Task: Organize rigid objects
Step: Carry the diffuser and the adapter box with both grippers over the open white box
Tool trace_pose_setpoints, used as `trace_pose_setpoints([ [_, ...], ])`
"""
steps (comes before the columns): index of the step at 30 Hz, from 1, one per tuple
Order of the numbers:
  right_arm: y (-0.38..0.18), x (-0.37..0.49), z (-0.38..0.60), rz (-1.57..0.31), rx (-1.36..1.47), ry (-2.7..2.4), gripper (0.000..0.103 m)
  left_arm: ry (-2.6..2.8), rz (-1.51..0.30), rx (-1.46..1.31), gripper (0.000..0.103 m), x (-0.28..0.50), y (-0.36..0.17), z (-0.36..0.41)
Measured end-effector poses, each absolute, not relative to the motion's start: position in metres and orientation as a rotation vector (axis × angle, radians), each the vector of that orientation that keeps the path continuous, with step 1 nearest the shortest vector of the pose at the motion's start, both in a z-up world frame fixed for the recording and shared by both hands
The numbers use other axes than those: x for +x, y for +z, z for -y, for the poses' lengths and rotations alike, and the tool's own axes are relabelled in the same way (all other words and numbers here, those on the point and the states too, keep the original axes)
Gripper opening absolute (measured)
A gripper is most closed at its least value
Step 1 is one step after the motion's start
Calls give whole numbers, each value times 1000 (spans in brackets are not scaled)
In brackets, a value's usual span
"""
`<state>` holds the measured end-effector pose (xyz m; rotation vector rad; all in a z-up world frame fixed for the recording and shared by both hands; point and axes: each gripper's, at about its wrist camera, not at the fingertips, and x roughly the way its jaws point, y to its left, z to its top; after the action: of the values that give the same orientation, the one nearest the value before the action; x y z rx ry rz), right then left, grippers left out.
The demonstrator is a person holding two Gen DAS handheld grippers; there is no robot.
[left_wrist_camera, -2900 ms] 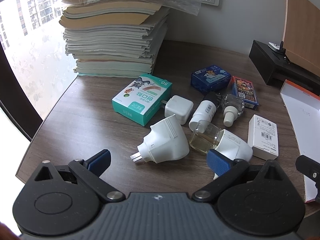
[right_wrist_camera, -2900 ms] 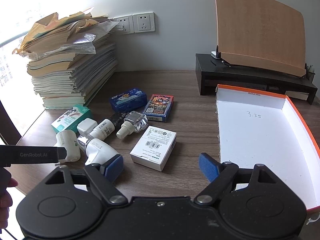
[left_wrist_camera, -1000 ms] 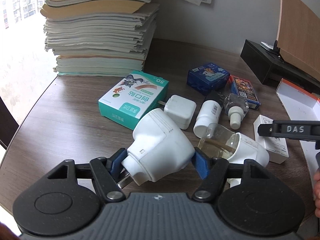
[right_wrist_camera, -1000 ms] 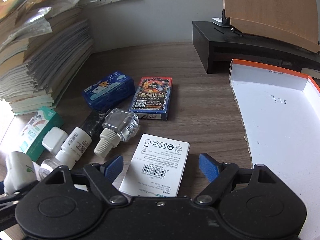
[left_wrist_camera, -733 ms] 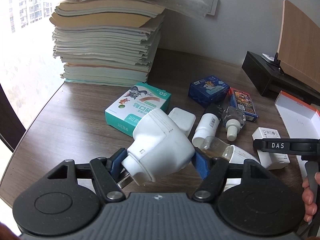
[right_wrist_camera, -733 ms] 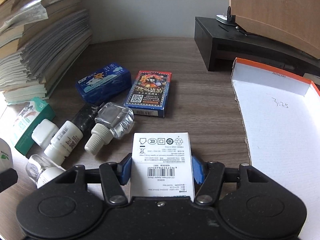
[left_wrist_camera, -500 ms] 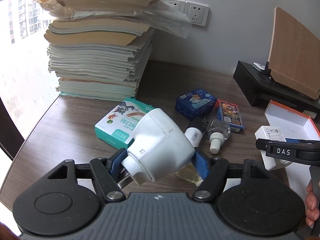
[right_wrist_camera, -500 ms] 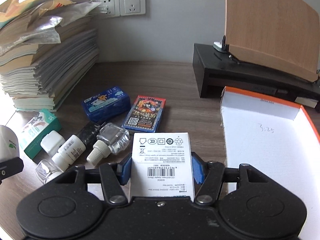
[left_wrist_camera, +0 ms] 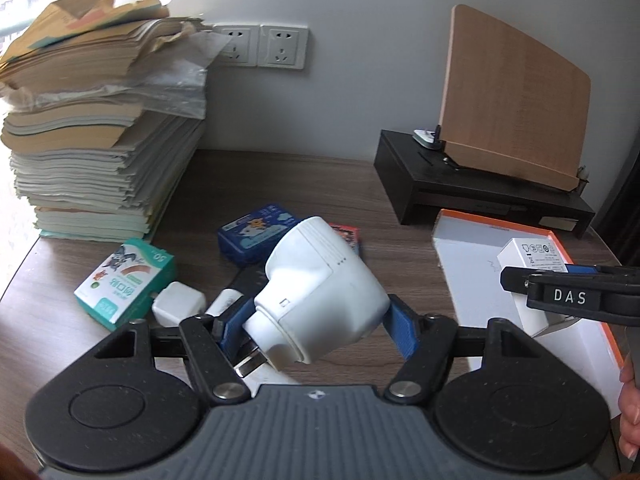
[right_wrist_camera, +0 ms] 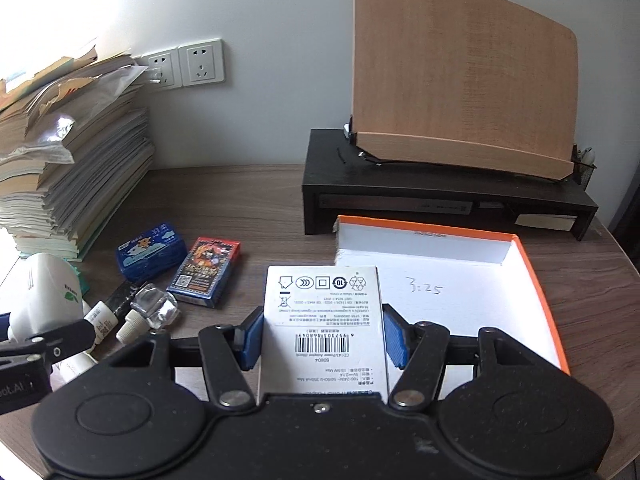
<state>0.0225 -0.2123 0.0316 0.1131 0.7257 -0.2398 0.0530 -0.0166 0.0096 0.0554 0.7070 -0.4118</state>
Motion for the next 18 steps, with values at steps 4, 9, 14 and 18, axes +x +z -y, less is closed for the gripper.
trace_pose_setpoints([
  [4,39,9,239,-714,126,-258,71,-448,-694,63,72,46,15,47],
  [9,44,-5,269,-706,132,-271,71,-476,-686,69,72,36,19,82],
  [14,45,-15,296,-703,139,-268,71,-481,-682,72,72,24,19,113],
  [18,47,-24,317,-698,138,-263,71,-471,-680,80,72,16,18,134],
])
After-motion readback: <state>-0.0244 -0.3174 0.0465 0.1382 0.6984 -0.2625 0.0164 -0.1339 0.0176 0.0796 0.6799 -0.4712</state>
